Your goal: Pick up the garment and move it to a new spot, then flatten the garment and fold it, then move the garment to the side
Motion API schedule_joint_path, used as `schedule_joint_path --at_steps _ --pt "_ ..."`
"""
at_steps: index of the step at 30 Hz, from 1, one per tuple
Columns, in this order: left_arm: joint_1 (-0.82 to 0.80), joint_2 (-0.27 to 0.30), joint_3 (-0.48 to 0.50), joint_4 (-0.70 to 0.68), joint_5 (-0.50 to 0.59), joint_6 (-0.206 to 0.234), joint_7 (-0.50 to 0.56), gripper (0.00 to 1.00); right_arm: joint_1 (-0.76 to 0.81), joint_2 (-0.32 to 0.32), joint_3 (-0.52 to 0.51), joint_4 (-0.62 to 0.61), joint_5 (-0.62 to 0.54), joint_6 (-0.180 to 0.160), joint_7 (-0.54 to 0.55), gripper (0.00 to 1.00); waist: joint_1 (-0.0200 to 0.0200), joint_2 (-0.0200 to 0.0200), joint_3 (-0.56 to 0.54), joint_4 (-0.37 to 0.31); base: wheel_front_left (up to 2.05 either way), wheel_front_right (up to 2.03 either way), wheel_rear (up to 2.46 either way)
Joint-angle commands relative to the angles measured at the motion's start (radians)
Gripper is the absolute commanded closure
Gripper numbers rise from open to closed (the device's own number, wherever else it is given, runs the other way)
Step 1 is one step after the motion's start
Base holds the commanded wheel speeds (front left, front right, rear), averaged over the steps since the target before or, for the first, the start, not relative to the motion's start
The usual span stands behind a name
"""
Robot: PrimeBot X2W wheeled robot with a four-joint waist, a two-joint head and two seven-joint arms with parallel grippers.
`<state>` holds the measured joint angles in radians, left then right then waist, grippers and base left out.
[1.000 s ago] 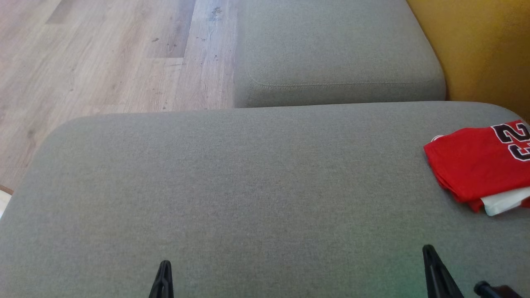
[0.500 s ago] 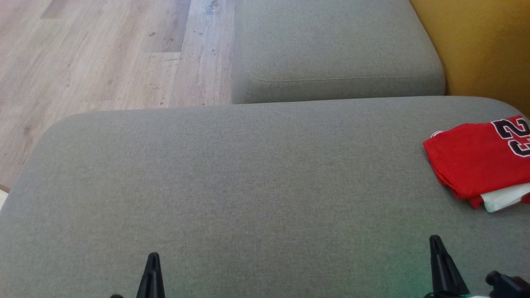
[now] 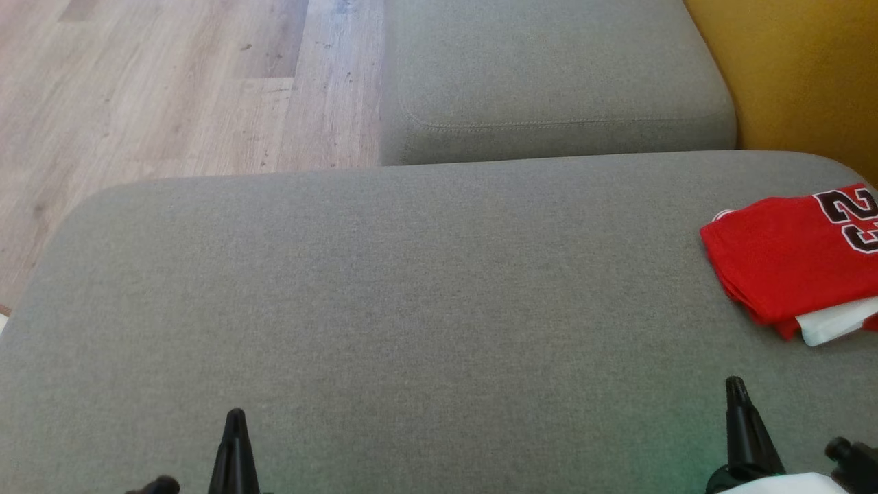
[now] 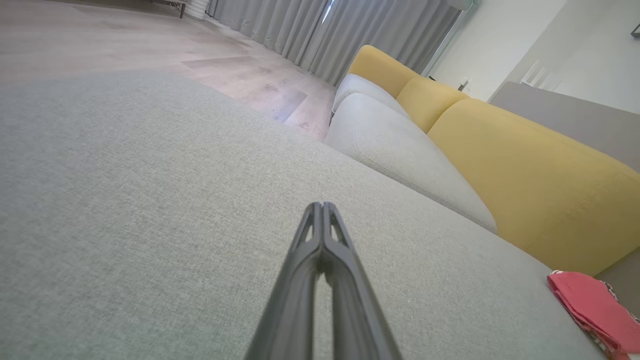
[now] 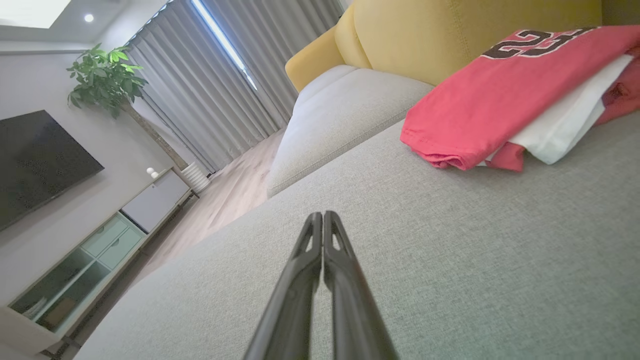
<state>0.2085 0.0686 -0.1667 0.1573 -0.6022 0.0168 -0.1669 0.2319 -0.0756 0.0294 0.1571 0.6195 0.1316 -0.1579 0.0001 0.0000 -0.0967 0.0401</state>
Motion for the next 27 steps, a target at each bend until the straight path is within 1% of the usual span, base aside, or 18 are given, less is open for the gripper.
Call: schedule_joint_path --at_steps 1,27 --pt "-0.053 0.011 0.022 -0.025 -0.032 -0.011 0.006 1.0 -0.054 -0.01 -0.002 -0.026 0.033 0.0 0.006 1.0 -0.0001 0.0 0.002 -0.001 0.0 0.0 0.0" --pt "-0.132 0.016 0.083 0.008 -0.348 -0.053 0.075 1.0 -0.141 -0.009 -0.032 0.008 0.34 -0.001 0.077 1.0 -0.0001 0.0 0.032 -0.013 0.0 0.0 0.0"
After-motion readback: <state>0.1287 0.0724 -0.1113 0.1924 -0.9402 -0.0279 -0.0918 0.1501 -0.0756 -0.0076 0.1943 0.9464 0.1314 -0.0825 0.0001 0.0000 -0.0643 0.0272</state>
